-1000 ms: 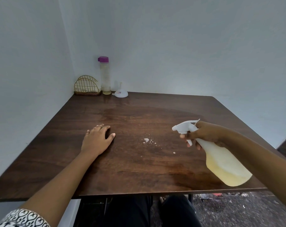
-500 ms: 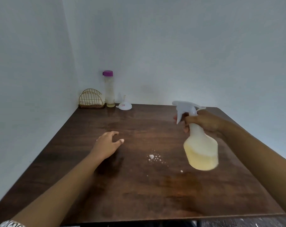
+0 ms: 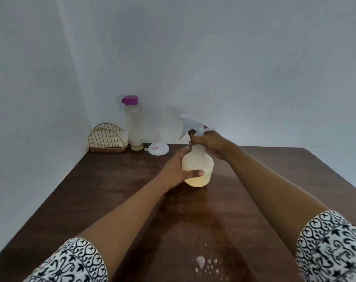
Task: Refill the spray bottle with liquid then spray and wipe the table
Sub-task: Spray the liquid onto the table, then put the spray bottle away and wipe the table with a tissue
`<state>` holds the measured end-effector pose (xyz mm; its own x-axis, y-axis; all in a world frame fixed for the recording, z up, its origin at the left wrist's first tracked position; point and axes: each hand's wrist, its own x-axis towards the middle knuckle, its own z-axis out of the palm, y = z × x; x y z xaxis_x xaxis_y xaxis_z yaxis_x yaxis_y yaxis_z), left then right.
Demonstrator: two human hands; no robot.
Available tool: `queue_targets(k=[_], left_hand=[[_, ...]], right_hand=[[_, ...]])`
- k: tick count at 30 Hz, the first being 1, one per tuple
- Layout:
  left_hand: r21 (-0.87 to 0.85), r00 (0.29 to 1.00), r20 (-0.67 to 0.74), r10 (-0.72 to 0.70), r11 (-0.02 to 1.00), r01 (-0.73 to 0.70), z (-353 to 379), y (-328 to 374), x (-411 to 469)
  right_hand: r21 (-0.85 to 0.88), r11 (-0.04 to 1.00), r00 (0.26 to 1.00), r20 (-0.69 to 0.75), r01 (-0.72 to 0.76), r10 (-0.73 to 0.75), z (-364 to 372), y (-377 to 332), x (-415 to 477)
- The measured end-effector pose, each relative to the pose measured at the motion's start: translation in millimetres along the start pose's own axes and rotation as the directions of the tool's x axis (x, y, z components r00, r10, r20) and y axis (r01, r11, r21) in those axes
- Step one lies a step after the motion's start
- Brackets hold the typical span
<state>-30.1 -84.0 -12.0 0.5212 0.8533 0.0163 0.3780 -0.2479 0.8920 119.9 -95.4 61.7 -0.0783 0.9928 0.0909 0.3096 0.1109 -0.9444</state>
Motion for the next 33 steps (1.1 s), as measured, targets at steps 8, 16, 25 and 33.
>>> queue_targets(k=[8,16,25,33], left_hand=[[0.145,0.987,-0.160,0.021,0.989,0.003,-4.6,-21.6,67.6],[0.119,0.970,-0.243,0.013,0.993,0.016,-7.7,-26.6,112.7],[0.146,0.953,-0.303,-0.009,0.988,0.056,-10.3,-27.0,139.9],[0.778,0.962,-0.194,-0.193,0.567,0.271,-131.3,7.5,88.2]], right_hand=[[0.033,0.998,0.997,-0.047,-0.060,0.062,-9.0,24.3,64.7],[-0.305,0.935,0.943,-0.325,-0.178,0.073,-8.3,63.9,97.9],[-0.390,0.903,0.918,-0.397,-0.179,0.010,-9.7,69.7,118.9],[-0.405,0.900,0.758,-0.635,-0.164,-0.147,15.9,63.0,99.8]])
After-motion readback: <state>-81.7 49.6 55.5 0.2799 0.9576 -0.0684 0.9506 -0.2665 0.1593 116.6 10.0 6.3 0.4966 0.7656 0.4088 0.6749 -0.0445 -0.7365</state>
